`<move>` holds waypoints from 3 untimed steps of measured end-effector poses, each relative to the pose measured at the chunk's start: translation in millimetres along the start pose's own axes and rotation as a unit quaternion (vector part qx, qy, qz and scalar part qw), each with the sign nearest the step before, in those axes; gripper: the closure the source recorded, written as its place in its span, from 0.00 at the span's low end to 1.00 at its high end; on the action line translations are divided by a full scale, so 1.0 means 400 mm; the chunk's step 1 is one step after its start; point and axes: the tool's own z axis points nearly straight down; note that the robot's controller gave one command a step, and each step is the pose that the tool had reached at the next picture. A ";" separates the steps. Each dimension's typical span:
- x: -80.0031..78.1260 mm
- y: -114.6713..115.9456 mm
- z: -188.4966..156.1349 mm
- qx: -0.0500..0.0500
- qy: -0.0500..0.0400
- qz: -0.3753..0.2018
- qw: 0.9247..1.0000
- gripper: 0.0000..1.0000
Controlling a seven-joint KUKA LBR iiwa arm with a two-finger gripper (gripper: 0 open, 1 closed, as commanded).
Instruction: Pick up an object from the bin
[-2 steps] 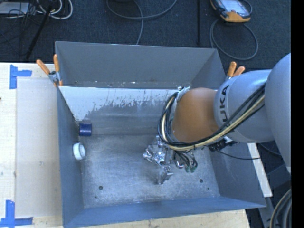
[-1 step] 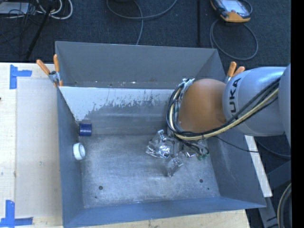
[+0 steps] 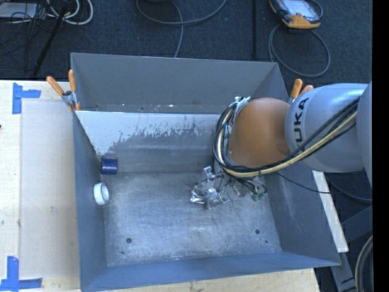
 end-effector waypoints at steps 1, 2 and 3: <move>-0.031 0.005 0.002 0.001 0.007 -0.146 0.989 1.00; -0.035 0.024 -0.178 -0.004 0.014 -0.140 0.990 1.00; -0.033 0.083 -0.469 -0.004 0.013 -0.146 0.989 1.00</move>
Offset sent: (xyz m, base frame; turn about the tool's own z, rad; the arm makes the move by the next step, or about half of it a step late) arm 0.0027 0.0065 -0.0102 -0.2945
